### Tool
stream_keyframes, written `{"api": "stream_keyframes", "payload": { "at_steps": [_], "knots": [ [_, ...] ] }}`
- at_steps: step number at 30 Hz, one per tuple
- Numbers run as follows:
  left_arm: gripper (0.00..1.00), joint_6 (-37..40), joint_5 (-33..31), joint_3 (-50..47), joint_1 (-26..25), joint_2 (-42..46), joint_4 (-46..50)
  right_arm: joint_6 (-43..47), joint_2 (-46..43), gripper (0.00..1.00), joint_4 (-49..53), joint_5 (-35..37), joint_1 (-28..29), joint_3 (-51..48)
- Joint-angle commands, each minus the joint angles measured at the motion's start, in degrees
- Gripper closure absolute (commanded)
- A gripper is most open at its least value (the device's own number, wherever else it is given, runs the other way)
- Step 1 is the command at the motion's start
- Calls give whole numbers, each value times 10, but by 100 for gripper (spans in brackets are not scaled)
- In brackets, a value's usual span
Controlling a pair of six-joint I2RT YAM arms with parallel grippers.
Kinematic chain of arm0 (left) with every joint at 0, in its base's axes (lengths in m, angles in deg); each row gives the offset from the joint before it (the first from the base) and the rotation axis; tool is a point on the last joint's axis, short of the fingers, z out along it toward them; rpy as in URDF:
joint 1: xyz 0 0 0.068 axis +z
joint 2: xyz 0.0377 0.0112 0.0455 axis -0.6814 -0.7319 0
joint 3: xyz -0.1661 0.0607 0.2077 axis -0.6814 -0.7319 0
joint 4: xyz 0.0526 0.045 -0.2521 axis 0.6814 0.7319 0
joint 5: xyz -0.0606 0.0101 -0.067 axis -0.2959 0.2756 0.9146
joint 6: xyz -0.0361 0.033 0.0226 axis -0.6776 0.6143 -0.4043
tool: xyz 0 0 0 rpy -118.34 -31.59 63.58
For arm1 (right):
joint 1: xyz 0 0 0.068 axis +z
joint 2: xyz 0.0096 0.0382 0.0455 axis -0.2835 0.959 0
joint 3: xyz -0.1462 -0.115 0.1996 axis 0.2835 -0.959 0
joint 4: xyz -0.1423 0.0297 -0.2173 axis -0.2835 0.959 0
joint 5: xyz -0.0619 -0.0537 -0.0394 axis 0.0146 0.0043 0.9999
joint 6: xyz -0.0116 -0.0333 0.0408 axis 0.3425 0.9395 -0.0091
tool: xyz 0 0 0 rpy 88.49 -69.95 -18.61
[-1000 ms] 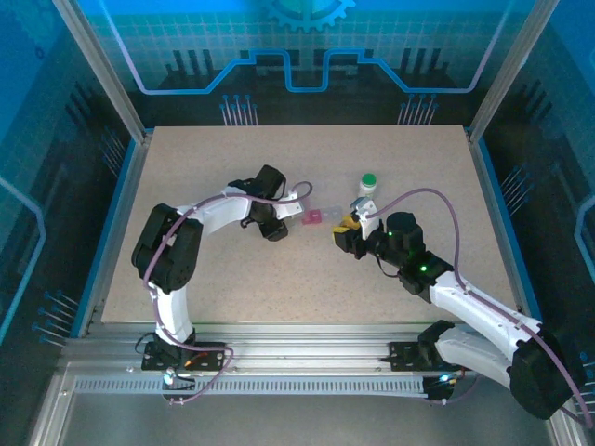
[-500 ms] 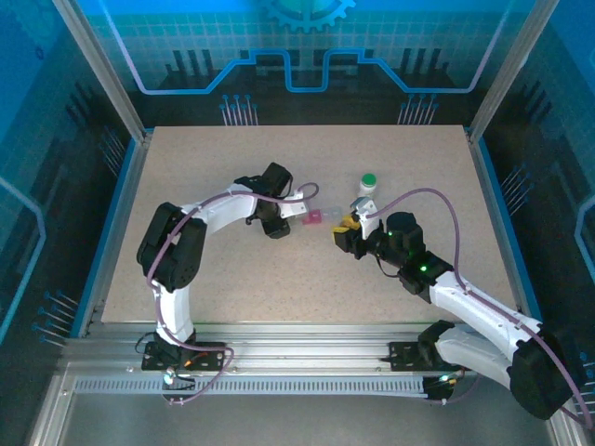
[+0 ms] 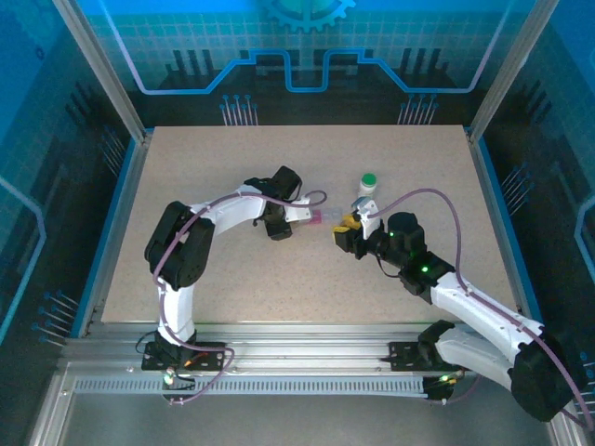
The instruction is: Sort the pills into containers
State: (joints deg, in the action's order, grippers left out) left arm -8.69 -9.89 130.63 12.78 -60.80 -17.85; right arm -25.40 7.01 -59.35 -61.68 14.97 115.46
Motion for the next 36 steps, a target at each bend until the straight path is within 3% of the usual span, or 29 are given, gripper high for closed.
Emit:
{"api": "stream_keyframes", "payload": {
  "at_steps": [1,36],
  "knots": [
    [100,18,-24,19,-6,-7,26,-6,-11,100,-3,-9,-5,5],
    [100,117,-185,72,-47,-36,39,-9,-31,100,-5,-6,-5,0]
  ]
}}
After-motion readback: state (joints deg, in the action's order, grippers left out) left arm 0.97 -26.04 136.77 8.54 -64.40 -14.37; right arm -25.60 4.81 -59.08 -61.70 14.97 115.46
